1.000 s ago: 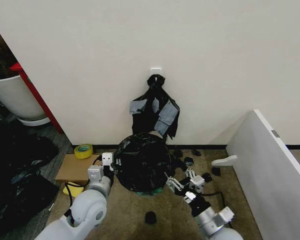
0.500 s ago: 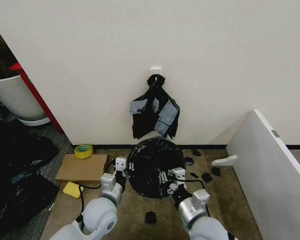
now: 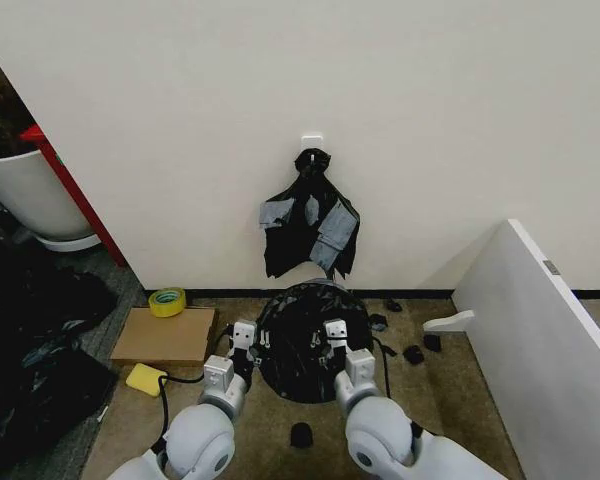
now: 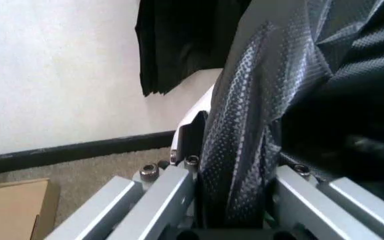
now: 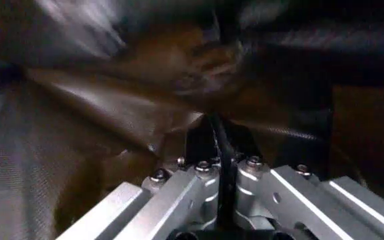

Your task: Place the garbage bag over the trash bin.

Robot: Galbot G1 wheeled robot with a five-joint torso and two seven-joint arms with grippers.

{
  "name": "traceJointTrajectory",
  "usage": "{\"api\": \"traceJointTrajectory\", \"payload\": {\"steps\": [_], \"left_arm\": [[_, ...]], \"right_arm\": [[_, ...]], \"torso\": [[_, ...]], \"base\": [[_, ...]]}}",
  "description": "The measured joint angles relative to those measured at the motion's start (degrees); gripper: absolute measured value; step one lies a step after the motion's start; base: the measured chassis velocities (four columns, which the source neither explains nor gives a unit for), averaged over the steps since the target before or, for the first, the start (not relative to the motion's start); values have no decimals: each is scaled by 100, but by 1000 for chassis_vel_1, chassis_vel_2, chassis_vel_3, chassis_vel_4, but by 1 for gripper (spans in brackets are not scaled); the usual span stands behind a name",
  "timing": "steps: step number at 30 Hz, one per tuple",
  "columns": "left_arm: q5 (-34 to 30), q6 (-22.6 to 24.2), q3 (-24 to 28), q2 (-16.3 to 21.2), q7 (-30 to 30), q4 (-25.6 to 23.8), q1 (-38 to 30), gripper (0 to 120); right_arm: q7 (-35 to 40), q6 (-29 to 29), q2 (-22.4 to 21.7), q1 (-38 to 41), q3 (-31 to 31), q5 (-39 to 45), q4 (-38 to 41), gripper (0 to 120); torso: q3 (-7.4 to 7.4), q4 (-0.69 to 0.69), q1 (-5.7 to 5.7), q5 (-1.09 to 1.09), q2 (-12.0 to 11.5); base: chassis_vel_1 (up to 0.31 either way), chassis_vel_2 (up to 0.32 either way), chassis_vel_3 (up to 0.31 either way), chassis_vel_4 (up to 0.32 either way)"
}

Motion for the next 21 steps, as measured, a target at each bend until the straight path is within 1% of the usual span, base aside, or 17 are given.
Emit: {"api": "traceJointTrajectory", "payload": {"steps": [5, 11, 16, 21], "left_arm": [[85, -3, -15, 28, 5, -152, 146, 0], [158, 1, -31, 55, 2, -196, 232, 0], [160, 15, -51, 32, -3, -181, 221, 0], [153, 16, -104, 17, -14, -70, 137, 0]], "right_arm": [[115, -46, 237, 302, -53, -131, -673, 0], [100, 56, 333, 407, 42, -361, -1086, 0], [195, 39, 301, 338, 79, -508, -1059, 0], [316, -38, 127, 130, 16, -412, -507, 0]], "torso": [[0, 0, 0, 1, 0], [0, 0, 0, 1, 0], [0, 0, 0, 1, 0], [0, -1, 0, 1, 0]], "base": [[0, 0, 0, 0], [0, 0, 0, 0], [0, 0, 0, 0], [0, 0, 0, 0]]}}
